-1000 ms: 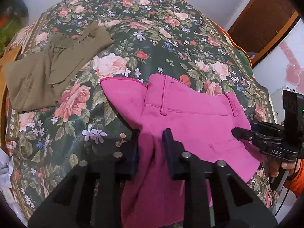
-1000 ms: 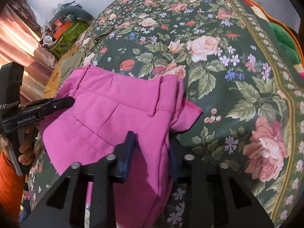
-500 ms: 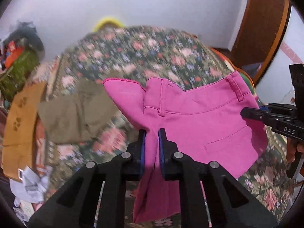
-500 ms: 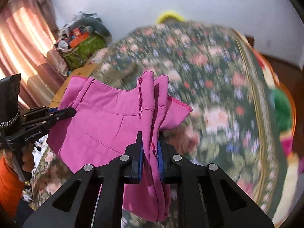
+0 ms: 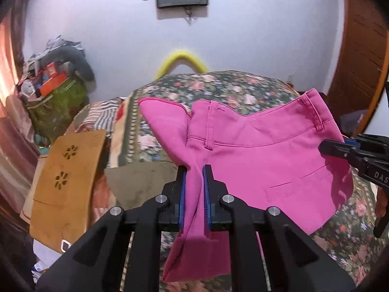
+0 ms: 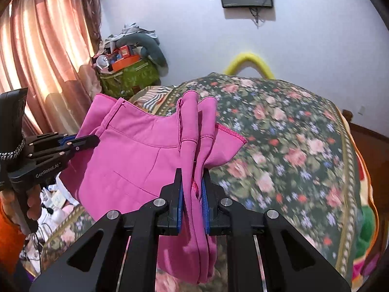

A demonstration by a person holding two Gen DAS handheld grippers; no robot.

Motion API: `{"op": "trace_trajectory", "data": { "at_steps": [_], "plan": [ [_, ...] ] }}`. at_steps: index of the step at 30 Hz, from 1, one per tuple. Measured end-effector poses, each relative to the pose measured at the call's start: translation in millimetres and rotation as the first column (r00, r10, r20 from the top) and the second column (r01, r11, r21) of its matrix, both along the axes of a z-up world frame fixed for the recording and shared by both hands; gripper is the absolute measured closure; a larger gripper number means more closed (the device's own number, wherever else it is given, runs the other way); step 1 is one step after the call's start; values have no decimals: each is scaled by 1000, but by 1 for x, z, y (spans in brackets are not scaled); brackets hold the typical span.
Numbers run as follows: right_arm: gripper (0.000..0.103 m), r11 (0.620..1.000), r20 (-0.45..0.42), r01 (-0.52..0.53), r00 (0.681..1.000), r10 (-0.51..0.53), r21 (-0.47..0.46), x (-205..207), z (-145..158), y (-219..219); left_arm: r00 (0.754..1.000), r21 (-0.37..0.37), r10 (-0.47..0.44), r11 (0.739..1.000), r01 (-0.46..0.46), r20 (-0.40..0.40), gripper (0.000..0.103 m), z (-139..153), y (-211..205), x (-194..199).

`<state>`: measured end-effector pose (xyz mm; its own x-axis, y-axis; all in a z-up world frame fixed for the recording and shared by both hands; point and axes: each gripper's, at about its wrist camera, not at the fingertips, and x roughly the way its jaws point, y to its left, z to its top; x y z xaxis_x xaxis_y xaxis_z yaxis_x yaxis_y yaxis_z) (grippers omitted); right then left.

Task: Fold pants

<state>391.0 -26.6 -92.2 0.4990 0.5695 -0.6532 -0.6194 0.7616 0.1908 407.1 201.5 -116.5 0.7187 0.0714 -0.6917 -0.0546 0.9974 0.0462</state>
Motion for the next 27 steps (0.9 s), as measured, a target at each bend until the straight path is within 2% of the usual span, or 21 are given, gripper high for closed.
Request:
{"op": "trace_trajectory", "data": {
  "at_steps": [5, 9, 13, 21, 27],
  "plan": [
    [92, 1000, -6, -18, 1000, 17, -14, 21, -16, 39, 998, 10, 61, 998, -61, -19, 91, -23, 39, 19],
    [92, 999, -14, -21, 1000, 20, -33, 37, -38, 68, 992, -29, 108, 993, -110, -58, 91, -53, 72, 38],
    [92, 998, -40, -22, 999, 20, -60, 54, -65, 95, 987, -38, 138, 989, -142, -87, 91, -84, 94, 55],
    [91, 989, -84, -10, 996, -2, -148, 77, -115, 124, 983, 6, 117, 993, -118, -142, 91, -140, 108, 79],
    [88, 985, -110, -12, 994, -7, -170, 79, -131, 127, 957, 6, 151, 988, -155, -249, 88, -181, 115, 96]
  ]
}}
